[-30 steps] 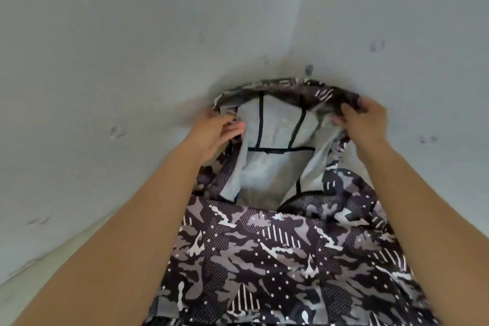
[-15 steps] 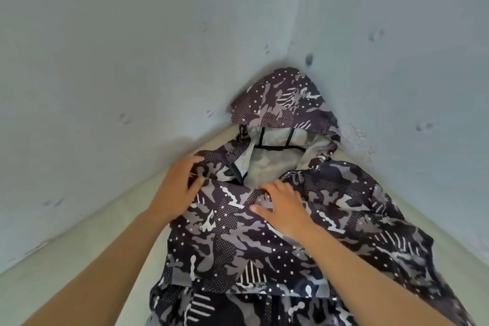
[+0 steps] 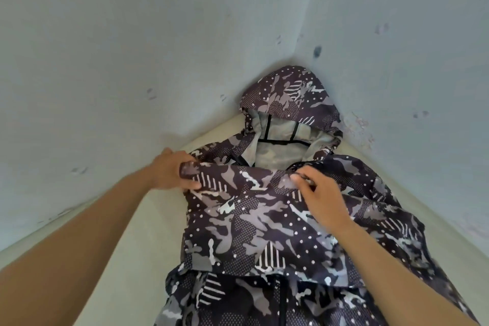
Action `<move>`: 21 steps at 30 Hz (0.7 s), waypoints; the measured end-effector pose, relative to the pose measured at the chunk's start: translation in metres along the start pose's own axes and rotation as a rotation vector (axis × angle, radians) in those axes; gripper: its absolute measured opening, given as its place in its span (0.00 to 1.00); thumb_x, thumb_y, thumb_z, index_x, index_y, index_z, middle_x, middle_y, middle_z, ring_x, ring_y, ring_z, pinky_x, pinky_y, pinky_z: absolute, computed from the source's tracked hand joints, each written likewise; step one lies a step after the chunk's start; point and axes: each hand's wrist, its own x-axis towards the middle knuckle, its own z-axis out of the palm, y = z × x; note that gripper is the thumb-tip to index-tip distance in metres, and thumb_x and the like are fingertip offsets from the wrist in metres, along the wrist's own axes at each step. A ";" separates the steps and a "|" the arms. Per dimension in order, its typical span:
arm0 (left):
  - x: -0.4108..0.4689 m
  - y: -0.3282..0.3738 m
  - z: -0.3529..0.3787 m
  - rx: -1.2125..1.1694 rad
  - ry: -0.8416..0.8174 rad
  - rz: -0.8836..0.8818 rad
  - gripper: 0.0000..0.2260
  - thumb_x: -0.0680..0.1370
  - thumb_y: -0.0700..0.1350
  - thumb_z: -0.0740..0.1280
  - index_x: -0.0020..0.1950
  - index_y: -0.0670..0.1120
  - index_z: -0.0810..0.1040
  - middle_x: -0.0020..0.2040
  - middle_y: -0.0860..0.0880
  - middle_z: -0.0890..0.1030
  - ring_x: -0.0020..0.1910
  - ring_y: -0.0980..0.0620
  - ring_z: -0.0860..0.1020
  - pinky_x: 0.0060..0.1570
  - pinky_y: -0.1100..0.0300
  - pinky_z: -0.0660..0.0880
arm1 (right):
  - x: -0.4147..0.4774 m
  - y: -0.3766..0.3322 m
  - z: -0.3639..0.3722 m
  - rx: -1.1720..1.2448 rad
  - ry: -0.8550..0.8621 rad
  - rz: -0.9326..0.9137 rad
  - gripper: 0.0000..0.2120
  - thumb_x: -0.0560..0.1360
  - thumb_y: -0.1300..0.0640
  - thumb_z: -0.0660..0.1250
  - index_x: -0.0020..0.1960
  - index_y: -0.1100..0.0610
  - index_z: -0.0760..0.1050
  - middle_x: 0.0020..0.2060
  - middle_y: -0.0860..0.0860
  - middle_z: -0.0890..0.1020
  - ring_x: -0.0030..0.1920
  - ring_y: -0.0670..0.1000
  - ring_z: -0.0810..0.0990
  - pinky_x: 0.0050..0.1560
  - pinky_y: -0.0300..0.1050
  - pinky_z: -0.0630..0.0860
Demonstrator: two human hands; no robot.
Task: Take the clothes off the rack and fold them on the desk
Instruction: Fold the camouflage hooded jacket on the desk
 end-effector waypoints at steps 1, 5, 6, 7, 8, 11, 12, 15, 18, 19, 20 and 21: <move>0.005 0.000 -0.008 0.023 -0.054 0.014 0.31 0.66 0.69 0.69 0.61 0.52 0.73 0.54 0.55 0.72 0.58 0.50 0.65 0.55 0.56 0.64 | -0.001 -0.001 -0.006 -0.037 0.086 0.011 0.10 0.80 0.46 0.59 0.44 0.48 0.73 0.26 0.47 0.75 0.25 0.46 0.71 0.26 0.36 0.63; 0.003 0.003 -0.030 -0.108 -0.184 0.042 0.23 0.69 0.65 0.69 0.61 0.56 0.75 0.60 0.61 0.74 0.60 0.54 0.70 0.64 0.52 0.66 | -0.007 0.017 -0.018 -0.346 0.081 0.164 0.14 0.79 0.40 0.54 0.45 0.45 0.73 0.30 0.44 0.77 0.32 0.46 0.77 0.31 0.44 0.72; 0.002 0.003 -0.033 -0.153 -0.176 0.055 0.20 0.71 0.65 0.68 0.58 0.56 0.77 0.57 0.61 0.77 0.56 0.55 0.74 0.59 0.54 0.69 | -0.008 0.024 -0.018 -0.413 0.032 0.176 0.15 0.79 0.38 0.53 0.45 0.46 0.73 0.31 0.44 0.78 0.33 0.48 0.78 0.32 0.45 0.74; 0.002 0.005 -0.035 -0.165 -0.153 0.072 0.15 0.72 0.63 0.67 0.53 0.55 0.78 0.53 0.59 0.80 0.52 0.54 0.77 0.53 0.56 0.70 | -0.008 0.029 -0.017 -0.450 0.030 0.181 0.16 0.79 0.39 0.53 0.44 0.46 0.73 0.30 0.44 0.77 0.32 0.49 0.78 0.31 0.45 0.73; 0.004 0.008 -0.035 -0.132 -0.085 0.085 0.11 0.74 0.60 0.68 0.47 0.54 0.78 0.47 0.56 0.80 0.48 0.52 0.77 0.47 0.58 0.70 | -0.007 0.032 -0.017 -0.467 0.081 0.172 0.15 0.80 0.40 0.54 0.43 0.46 0.73 0.29 0.44 0.76 0.30 0.49 0.76 0.29 0.43 0.70; 0.019 0.018 -0.027 0.089 0.318 0.010 0.12 0.72 0.59 0.71 0.42 0.53 0.73 0.43 0.50 0.77 0.45 0.46 0.76 0.38 0.57 0.67 | -0.003 0.033 -0.015 -0.555 0.312 0.088 0.14 0.81 0.46 0.58 0.42 0.49 0.76 0.26 0.46 0.77 0.26 0.51 0.73 0.32 0.44 0.66; 0.022 0.025 -0.021 0.176 0.433 -0.041 0.13 0.71 0.59 0.71 0.47 0.53 0.74 0.48 0.48 0.76 0.49 0.45 0.75 0.41 0.55 0.70 | -0.001 0.034 -0.011 -0.601 0.302 0.139 0.13 0.81 0.47 0.58 0.44 0.50 0.77 0.28 0.48 0.78 0.29 0.53 0.75 0.38 0.46 0.68; 0.019 0.050 0.007 0.264 0.536 -0.143 0.25 0.74 0.46 0.72 0.67 0.47 0.66 0.65 0.42 0.67 0.62 0.41 0.69 0.52 0.48 0.74 | 0.004 0.038 0.003 -0.653 0.089 0.421 0.08 0.81 0.50 0.58 0.52 0.48 0.75 0.43 0.51 0.82 0.50 0.55 0.76 0.56 0.51 0.62; -0.006 0.077 0.044 0.020 0.764 -0.013 0.15 0.76 0.37 0.66 0.61 0.44 0.68 0.60 0.43 0.68 0.53 0.47 0.72 0.48 0.54 0.76 | -0.002 0.040 0.014 -0.499 0.135 0.361 0.11 0.80 0.52 0.60 0.61 0.51 0.70 0.60 0.51 0.75 0.63 0.54 0.70 0.65 0.54 0.59; -0.018 0.087 0.059 -0.040 0.763 0.071 0.10 0.78 0.40 0.64 0.58 0.45 0.70 0.57 0.45 0.70 0.48 0.51 0.73 0.48 0.55 0.77 | -0.007 0.037 0.017 -0.440 0.180 0.255 0.15 0.80 0.51 0.60 0.65 0.52 0.69 0.64 0.51 0.72 0.66 0.54 0.69 0.68 0.54 0.58; -0.032 0.094 0.075 -0.063 0.694 0.158 0.09 0.79 0.45 0.63 0.58 0.46 0.70 0.57 0.47 0.72 0.49 0.53 0.74 0.51 0.54 0.78 | -0.013 0.033 0.021 -0.401 0.181 0.136 0.18 0.80 0.50 0.59 0.68 0.52 0.67 0.68 0.51 0.69 0.69 0.53 0.67 0.70 0.53 0.56; -0.045 0.099 0.093 -0.038 0.572 0.228 0.14 0.80 0.52 0.61 0.63 0.48 0.70 0.62 0.48 0.72 0.56 0.52 0.74 0.58 0.50 0.75 | -0.022 0.028 0.026 -0.400 0.121 0.009 0.20 0.81 0.48 0.57 0.72 0.50 0.64 0.72 0.50 0.65 0.73 0.52 0.63 0.73 0.52 0.53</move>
